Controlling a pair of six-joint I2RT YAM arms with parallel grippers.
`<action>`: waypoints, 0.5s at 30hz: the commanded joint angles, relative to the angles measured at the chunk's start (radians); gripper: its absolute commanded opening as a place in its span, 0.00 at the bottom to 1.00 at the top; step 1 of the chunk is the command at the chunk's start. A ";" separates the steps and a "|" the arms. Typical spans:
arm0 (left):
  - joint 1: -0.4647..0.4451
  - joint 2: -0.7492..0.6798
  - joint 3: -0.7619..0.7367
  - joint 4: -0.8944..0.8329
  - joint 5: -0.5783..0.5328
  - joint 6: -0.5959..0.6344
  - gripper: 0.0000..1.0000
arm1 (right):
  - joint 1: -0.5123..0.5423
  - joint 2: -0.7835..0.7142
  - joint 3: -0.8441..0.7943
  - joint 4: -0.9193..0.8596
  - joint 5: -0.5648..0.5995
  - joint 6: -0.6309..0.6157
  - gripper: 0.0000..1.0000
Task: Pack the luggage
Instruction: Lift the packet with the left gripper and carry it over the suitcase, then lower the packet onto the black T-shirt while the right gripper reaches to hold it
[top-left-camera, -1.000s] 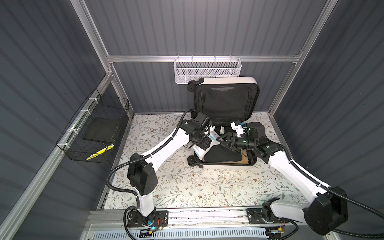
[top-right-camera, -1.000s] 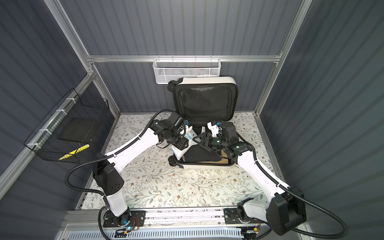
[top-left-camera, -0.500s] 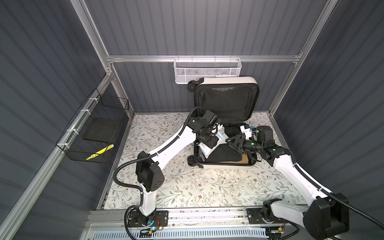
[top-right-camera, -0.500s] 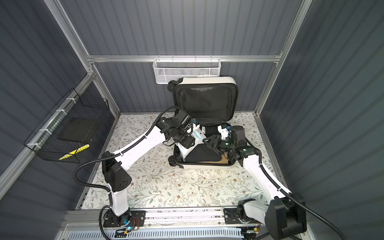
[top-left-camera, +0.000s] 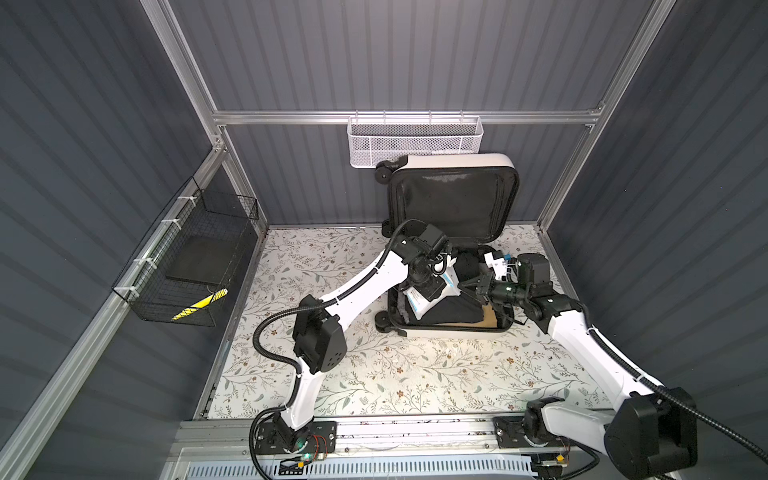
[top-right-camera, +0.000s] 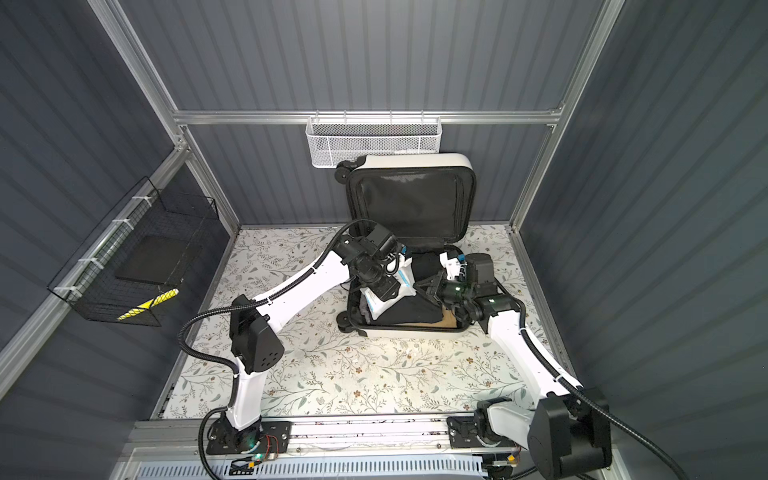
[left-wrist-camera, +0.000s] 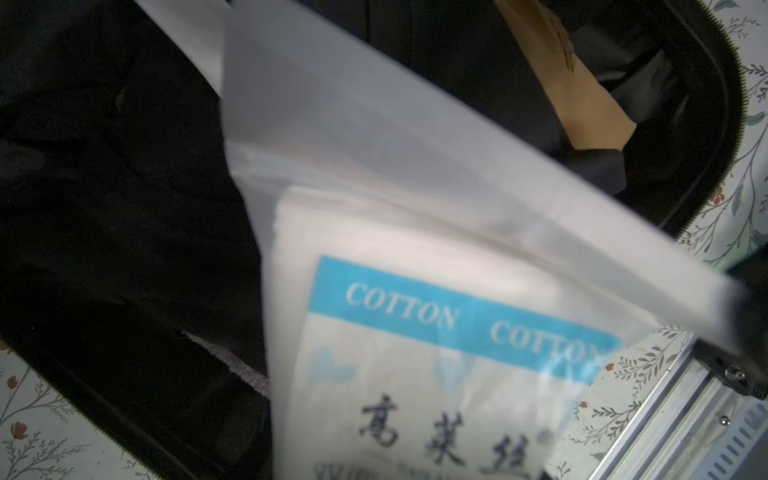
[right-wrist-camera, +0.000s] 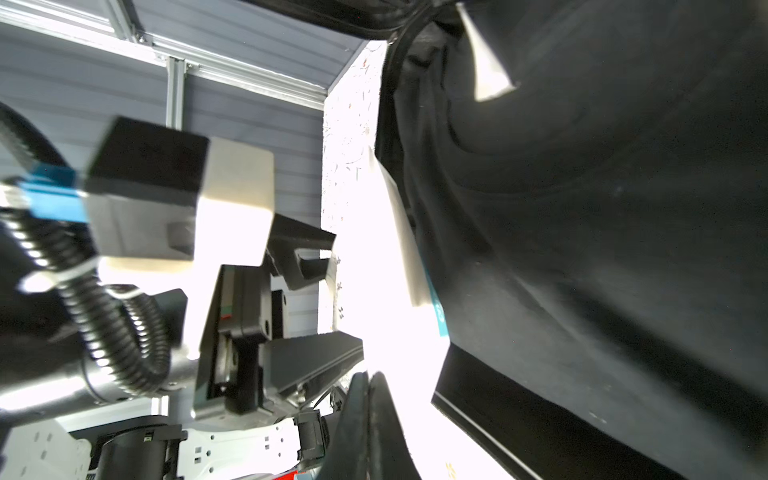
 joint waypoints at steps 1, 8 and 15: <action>-0.004 0.063 0.086 -0.036 -0.001 0.083 0.58 | -0.004 -0.035 -0.051 0.030 0.045 0.022 0.00; -0.002 0.214 0.265 -0.093 -0.008 0.184 0.62 | -0.007 -0.094 -0.173 0.085 0.171 0.105 0.00; 0.000 0.208 0.216 -0.060 -0.059 0.203 0.87 | -0.025 -0.152 -0.274 0.092 0.270 0.159 0.00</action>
